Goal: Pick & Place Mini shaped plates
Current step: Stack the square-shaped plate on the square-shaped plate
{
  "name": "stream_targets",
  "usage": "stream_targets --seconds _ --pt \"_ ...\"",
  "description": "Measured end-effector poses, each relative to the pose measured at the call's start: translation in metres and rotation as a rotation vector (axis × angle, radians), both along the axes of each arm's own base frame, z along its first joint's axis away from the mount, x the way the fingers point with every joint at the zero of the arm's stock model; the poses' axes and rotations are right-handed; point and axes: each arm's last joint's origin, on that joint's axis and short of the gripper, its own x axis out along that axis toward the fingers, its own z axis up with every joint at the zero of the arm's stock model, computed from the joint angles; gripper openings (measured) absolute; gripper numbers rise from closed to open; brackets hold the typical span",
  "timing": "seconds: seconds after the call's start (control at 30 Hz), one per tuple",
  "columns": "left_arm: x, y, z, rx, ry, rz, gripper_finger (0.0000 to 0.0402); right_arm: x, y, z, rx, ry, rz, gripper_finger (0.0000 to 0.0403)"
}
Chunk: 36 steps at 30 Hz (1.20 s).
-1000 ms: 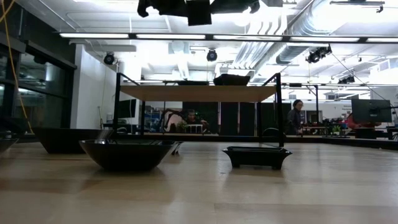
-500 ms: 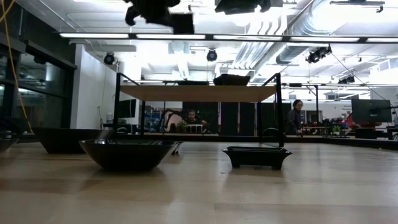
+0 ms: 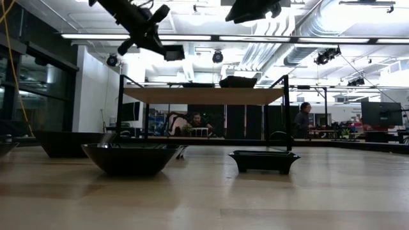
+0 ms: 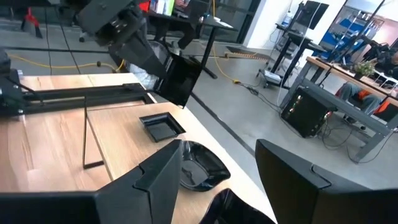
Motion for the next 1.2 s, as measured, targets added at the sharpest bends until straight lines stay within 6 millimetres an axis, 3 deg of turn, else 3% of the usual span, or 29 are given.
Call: stream_targets --seconds 0.3,0.57,0.8,1.1,1.2 --pt "-0.028 0.037 -0.006 -0.269 -0.122 -0.024 0.0 0.0 0.0 0.0 0.0 0.005 0.001 0.02" --pt "-0.044 0.06 -0.023 -0.483 -0.137 -0.016 0.0 0.0 0.0 -0.001 0.0 0.007 0.002 0.02" --pt "-0.041 0.07 -0.03 -0.555 -0.119 -0.027 0.0 0.0 0.0 -0.001 0.001 0.01 0.005 0.0199" --pt "-0.029 0.085 -0.001 -0.582 0.04 -0.039 0.0 0.0 0.0 -0.002 0.004 0.027 0.013 0.02" --pt "-0.023 0.09 0.001 -0.622 0.053 -0.077 0.0 -0.001 0.0 -0.003 0.005 0.032 0.013 0.0201"
